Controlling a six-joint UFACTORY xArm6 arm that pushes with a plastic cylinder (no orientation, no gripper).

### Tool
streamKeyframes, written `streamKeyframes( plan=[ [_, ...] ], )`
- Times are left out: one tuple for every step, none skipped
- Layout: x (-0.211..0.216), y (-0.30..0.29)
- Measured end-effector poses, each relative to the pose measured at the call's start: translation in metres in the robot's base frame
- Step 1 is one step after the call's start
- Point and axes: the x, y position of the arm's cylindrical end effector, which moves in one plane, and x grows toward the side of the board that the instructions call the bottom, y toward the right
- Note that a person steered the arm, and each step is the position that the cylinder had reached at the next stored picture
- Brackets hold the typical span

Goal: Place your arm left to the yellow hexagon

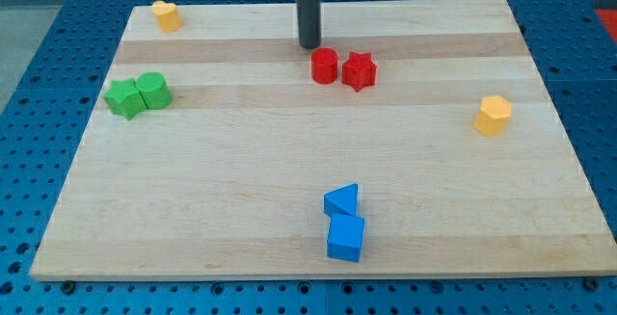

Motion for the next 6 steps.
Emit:
streamKeyframes(
  plan=[
    [-0.008,0.061],
    [0.024,0.096],
    [0.075,0.099],
    [0.123,0.100],
    [0.179,0.119],
    [0.216,0.164]
  ],
)
